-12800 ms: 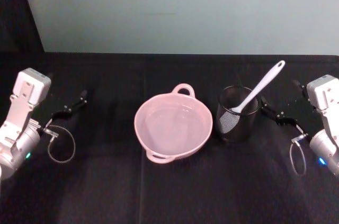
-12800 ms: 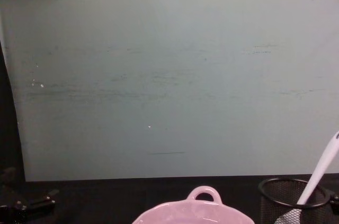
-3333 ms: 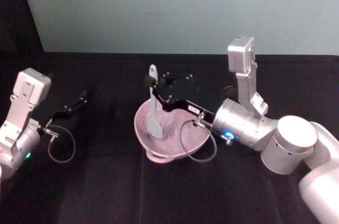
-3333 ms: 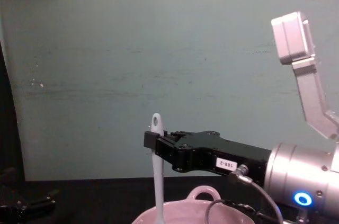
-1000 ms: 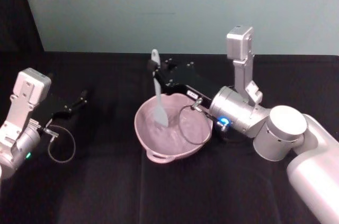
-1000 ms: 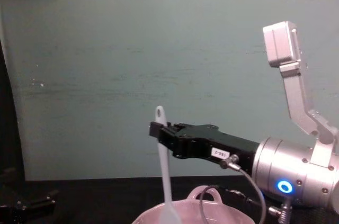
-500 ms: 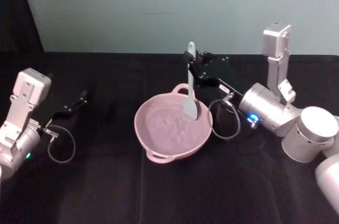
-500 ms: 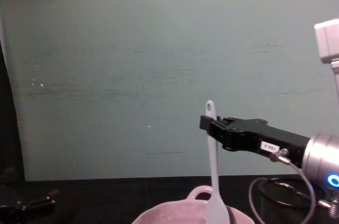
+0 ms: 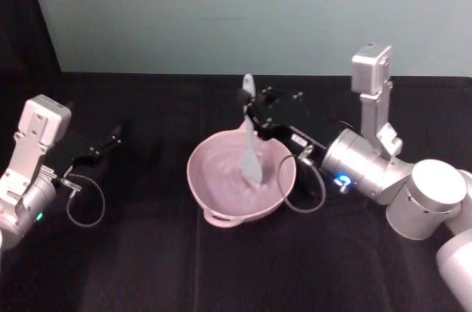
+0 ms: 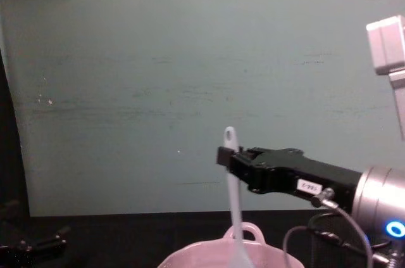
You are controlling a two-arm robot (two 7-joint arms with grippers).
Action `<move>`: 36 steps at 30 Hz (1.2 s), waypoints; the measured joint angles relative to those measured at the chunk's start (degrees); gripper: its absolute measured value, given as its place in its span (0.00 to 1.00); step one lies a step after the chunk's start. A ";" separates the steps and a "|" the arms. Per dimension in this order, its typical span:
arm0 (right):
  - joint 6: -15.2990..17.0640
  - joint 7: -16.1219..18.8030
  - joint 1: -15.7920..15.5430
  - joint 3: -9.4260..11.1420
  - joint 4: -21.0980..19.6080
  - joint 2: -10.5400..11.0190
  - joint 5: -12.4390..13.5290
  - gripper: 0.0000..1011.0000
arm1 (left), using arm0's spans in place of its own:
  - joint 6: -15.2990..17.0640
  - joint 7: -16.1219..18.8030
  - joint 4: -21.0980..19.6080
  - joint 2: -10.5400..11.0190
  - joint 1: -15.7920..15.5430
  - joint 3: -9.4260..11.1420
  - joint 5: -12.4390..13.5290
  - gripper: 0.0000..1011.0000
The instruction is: Use the one hand to pick up the spoon and stir the clear water in the bowl.
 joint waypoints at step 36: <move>-5.15 -0.38 4.19 1.28 8.74 -4.21 1.32 0.11 | 0.00 0.00 0.00 0.00 0.00 0.00 0.00 1.00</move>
